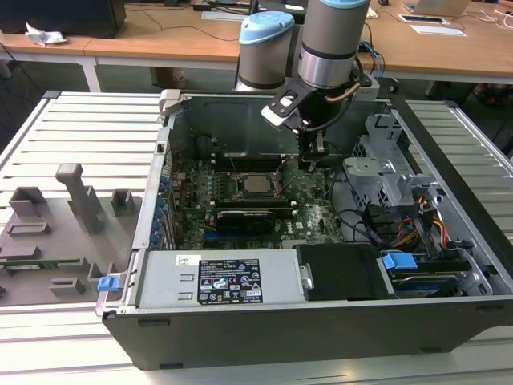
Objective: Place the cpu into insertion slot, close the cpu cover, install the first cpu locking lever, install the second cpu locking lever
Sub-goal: 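Close the cpu cover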
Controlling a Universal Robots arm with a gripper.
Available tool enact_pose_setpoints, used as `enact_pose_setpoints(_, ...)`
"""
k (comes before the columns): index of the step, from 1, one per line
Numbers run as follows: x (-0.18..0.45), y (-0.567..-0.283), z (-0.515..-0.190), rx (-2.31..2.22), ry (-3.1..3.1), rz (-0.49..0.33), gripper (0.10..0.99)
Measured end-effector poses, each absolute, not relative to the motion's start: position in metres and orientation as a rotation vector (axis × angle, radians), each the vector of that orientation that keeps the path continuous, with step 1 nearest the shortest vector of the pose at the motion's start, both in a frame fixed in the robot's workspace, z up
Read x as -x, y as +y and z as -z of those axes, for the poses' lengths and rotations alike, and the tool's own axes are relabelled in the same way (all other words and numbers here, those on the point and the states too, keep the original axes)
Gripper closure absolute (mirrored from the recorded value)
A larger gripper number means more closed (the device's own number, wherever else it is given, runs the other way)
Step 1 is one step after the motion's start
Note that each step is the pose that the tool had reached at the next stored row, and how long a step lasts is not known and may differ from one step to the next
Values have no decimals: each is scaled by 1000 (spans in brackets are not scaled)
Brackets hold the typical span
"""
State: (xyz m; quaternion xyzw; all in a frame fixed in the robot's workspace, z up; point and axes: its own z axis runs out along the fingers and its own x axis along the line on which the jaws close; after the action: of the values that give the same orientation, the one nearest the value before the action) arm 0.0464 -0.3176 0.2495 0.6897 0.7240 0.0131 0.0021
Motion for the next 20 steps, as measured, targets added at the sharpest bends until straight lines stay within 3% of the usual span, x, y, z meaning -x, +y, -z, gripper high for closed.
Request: enact_pose_setpoints(20, -41, -318, -249, -2164, 2271, -41, 980)
